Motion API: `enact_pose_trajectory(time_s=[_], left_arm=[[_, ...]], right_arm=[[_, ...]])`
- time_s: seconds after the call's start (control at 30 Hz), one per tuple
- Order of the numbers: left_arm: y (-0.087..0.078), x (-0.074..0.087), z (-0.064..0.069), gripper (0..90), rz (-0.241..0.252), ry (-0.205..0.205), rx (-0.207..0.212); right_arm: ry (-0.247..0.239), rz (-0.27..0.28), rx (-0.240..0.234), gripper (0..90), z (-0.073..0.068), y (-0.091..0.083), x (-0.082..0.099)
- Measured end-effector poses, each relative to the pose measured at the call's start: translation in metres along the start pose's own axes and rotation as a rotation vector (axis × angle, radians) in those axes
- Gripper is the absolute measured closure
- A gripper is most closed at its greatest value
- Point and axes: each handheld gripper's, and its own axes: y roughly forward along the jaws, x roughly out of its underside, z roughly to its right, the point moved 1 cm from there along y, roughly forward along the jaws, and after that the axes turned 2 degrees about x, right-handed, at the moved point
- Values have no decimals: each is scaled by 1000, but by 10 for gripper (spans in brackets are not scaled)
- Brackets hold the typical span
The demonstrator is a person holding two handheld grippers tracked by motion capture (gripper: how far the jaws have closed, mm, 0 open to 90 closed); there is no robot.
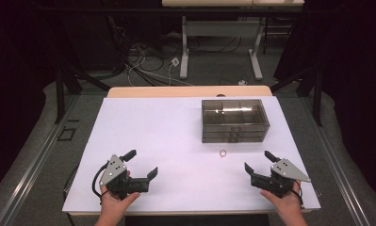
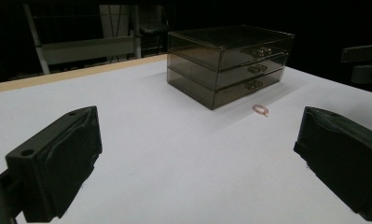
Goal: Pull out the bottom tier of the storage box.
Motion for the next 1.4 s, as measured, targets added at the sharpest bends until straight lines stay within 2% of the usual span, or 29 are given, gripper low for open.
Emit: enact_pose_trajectory(time_s=[0.2,0.3,0.33,0.37,0.4,0.43,0.6,0.67,0.87,0.9,1.0,1.03,1.13,1.17,1.37,1.4], left_arm=[[-1,1,0,6,-3,-2,-2],[-2,1,-1,7,-5,-15,-5],[-2,1,-1,7,-5,-15,-5],[-2,1,-1,7,-5,-20,-5],[-2,1,-1,7,-6,-22,-5],[-2,1,-1,7,-6,-22,-6],[-2,1,0,7,-9,-17,-8],[-1,2,-1,7,-10,-20,-8],[-2,2,-1,7,-15,-26,-13],[-2,3,-1,7,-16,-27,-13],[-1,3,-1,7,-21,-30,-13],[-1,3,-1,7,-21,-30,-13],[-1,4,0,7,-24,-30,-15],[-1,4,0,7,-25,-29,-16],[-1,4,0,7,-30,-23,-18],[-2,4,0,7,-31,-25,-19]], right_arm=[[-8,-4,-3,162,0,3,0],[-20,-14,10,253,-1,4,-1],[-20,-14,10,253,-1,4,-1],[-21,-36,4,319,0,6,-2],[-21,-36,4,319,0,6,-2],[-17,-58,14,368,0,8,-3],[-18,-100,-8,398,2,14,-9],[10,-131,-53,406,1,21,-15],[21,-140,-68,414,1,33,-25],[37,-143,-76,421,1,35,-29],[54,-172,-77,440,0,47,-37],[59,-184,-91,455,-1,50,-38],[44,-200,-90,505,-3,57,-40],[45,-230,-87,532,-4,62,-41],[33,-270,-90,580,-7,75,-42],[26,-294,-90,610,-9,81,-42]])
